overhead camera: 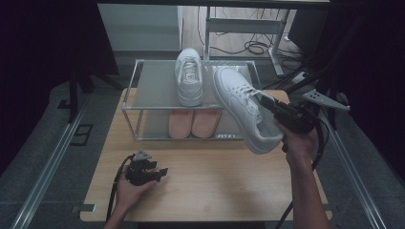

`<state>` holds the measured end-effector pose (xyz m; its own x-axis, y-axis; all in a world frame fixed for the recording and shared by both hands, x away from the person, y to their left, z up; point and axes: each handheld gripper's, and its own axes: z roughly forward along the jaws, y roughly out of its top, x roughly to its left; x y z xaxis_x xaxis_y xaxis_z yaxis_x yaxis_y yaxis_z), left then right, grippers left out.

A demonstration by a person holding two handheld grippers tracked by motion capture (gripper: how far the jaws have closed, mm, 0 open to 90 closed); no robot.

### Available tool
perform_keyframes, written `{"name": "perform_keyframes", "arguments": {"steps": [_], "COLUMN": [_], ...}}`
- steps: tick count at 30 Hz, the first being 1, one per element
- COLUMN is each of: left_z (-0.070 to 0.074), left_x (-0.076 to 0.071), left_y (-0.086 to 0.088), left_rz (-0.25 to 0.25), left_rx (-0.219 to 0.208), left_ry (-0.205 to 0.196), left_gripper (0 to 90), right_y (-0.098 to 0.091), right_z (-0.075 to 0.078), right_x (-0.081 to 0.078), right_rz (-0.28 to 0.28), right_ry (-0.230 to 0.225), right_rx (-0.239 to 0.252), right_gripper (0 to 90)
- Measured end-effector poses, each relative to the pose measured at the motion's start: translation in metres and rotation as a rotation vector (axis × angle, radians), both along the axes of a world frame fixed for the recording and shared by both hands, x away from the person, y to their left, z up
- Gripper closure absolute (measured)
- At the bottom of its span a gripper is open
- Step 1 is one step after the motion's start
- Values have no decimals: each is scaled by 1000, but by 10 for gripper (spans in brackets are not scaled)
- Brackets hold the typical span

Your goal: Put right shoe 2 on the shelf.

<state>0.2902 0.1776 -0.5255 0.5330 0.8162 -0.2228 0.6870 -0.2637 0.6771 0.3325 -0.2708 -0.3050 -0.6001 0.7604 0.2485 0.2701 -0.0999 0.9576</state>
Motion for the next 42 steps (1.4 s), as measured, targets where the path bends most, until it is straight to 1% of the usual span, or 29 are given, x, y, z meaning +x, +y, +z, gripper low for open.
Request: {"name": "perform_keyframes", "arguments": {"steps": [7, 14, 18, 26, 30, 32, 34, 37, 42], "left_z": [0, 0, 0, 0, 0, 0, 0, 0, 1], "left_x": [0, 0, 0, 1, 1, 1, 1, 1, 1], "left_y": [1, 1, 2, 2, 1, 2, 4, 4, 5], "left_rz": [-3, -5, -2, -4, -5, 4, 0, 10, 8], "left_rx": [0, 1, -1, -3, 0, -5, -4, -10, -9], "left_ry": [-1, -1, -3, 1, 1, 1, -3, 2, -4], "left_gripper": [415, 415, 415, 415, 415, 415, 415, 415, 415], "right_y": [9, 20, 25, 29, 34, 35, 37, 40, 43], "right_z": [5, 12, 16, 17, 19, 19, 20, 21, 22], "right_x": [21, 40, 47, 61, 70, 74, 79, 85, 95], "right_rz": [-41, -65, -78, -99, -111, -118, -126, -139, -160], "right_ry": [23, 31, 32, 49, 58, 62, 68, 74, 90], "right_rx": [2, -11, -18, -13, -14, -10, -7, -13, -5], "right_gripper": [811, 811, 811, 811, 811, 811, 811, 810, 810]}}
